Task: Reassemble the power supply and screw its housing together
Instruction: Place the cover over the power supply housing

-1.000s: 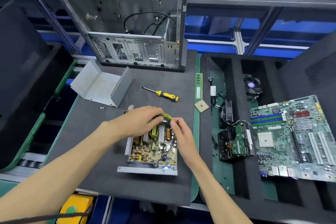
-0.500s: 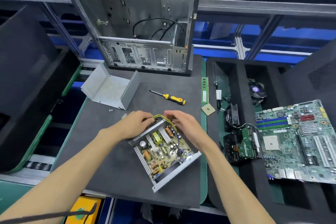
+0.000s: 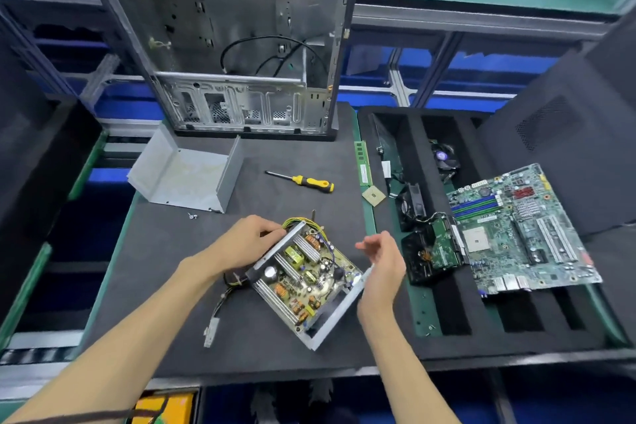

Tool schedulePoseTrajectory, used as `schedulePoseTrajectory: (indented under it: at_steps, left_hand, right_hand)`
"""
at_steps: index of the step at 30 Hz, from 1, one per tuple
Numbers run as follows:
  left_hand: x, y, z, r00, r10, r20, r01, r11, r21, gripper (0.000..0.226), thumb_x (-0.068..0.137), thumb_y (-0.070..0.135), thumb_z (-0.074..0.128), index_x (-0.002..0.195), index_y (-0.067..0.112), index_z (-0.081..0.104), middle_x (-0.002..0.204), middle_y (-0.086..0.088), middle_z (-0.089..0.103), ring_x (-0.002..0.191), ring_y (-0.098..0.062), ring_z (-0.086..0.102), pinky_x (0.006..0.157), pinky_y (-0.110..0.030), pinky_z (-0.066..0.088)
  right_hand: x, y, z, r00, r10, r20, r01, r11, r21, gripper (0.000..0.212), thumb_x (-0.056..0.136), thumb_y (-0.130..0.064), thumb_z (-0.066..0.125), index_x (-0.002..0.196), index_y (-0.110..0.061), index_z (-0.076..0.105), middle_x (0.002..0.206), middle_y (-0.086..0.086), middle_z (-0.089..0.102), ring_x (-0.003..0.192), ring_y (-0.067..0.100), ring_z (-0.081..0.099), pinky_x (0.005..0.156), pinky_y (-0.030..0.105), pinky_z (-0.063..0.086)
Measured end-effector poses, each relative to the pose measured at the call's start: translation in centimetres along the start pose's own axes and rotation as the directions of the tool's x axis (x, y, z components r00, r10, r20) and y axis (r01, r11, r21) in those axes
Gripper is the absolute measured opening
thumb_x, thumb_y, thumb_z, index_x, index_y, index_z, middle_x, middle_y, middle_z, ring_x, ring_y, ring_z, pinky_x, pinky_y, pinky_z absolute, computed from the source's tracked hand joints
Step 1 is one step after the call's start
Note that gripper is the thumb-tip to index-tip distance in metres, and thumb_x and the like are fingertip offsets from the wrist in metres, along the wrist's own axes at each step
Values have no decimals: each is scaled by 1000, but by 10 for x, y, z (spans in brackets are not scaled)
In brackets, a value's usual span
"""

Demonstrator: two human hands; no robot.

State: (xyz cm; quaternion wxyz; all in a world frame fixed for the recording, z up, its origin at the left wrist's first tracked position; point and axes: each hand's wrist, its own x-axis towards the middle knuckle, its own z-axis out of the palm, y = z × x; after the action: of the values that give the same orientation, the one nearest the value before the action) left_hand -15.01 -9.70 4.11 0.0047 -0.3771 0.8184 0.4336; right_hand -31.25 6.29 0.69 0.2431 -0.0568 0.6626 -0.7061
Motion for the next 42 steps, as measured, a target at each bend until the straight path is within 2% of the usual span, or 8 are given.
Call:
schedulePoseTrajectory:
  at_steps: [5, 11, 16, 21, 25, 29, 34, 42]
  left_hand:
    - [-13, -19, 1, 1000, 5, -16, -5, 1000, -25, 36, 104, 27, 53, 80, 10, 75, 71, -2, 70, 62, -6, 51, 64, -24, 41]
    - [-44, -36, 12, 987, 5, -158, -31, 986, -164, 47, 104, 20, 54, 62, 37, 63, 51, 24, 59, 50, 11, 53, 56, -3, 37]
    - [-53, -62, 22, 947, -46, -319, 17, 996, -93, 32, 104, 29, 54, 77, 21, 69, 63, 15, 65, 61, -3, 54, 63, -18, 42]
    - [-53, -68, 13, 955, -29, -294, 49, 997, 62, 32, 102, 39, 52, 85, 18, 69, 75, -2, 59, 74, -20, 58, 76, -42, 51]
    - [-58, -68, -7, 969, -82, -233, 81, 997, -17, 31, 100, 53, 49, 95, 34, 73, 87, 7, 66, 79, -11, 65, 79, -36, 52]
    - [-59, -76, -36, 854, -145, -500, 53, 980, -193, 27, 103, 43, 49, 91, 37, 72, 79, 21, 68, 74, 2, 59, 68, -23, 44]
    - [-50, -95, -64, 723, -375, -581, 124, 897, -425, 15, 100, 36, 56, 104, 23, 63, 91, 9, 66, 86, -4, 60, 67, -19, 41]
    - [-47, -132, -76, 709, -523, -474, 202, 794, -574, 15, 100, 32, 55, 113, 24, 56, 104, 5, 64, 99, -17, 64, 85, -35, 49]
  right_hand:
    - [34, -11, 19, 990, -39, 134, 42, 999, -16, 37, 106, -12, 44, 72, -7, 57, 46, -3, 40, 49, 15, 45, 71, 33, 51]
    - [56, -17, 49, 935, 7, 356, 29, 995, -95, 36, 108, -17, 47, 74, -10, 57, 45, -4, 33, 44, 12, 29, 56, 27, 43]
    - [56, -17, 71, 915, -25, 402, 72, 992, -103, 36, 108, -16, 49, 73, -10, 56, 44, -4, 32, 45, 12, 27, 52, 25, 39]
    - [54, -19, 72, 882, -8, 471, 166, 941, -294, 38, 108, -17, 46, 74, -11, 60, 47, -3, 40, 45, 10, 36, 53, 25, 37]
    - [52, -33, 83, 866, -127, 484, 360, 830, -426, 34, 106, -27, 50, 78, -19, 67, 65, -7, 59, 64, 9, 52, 64, 27, 42]
    - [40, -52, 130, 846, -206, 492, 441, 789, -427, 31, 102, -35, 52, 77, -28, 68, 62, -13, 62, 63, 8, 56, 64, 29, 45]
    - [20, -47, 205, 801, 28, 598, 425, 676, -601, 34, 99, -47, 53, 79, -23, 66, 77, 3, 75, 83, 24, 72, 87, 42, 57]
    - [19, -13, 259, 803, 249, 541, 378, 489, -786, 35, 94, -37, 57, 91, -4, 64, 89, 11, 65, 81, 33, 63, 68, 34, 51]
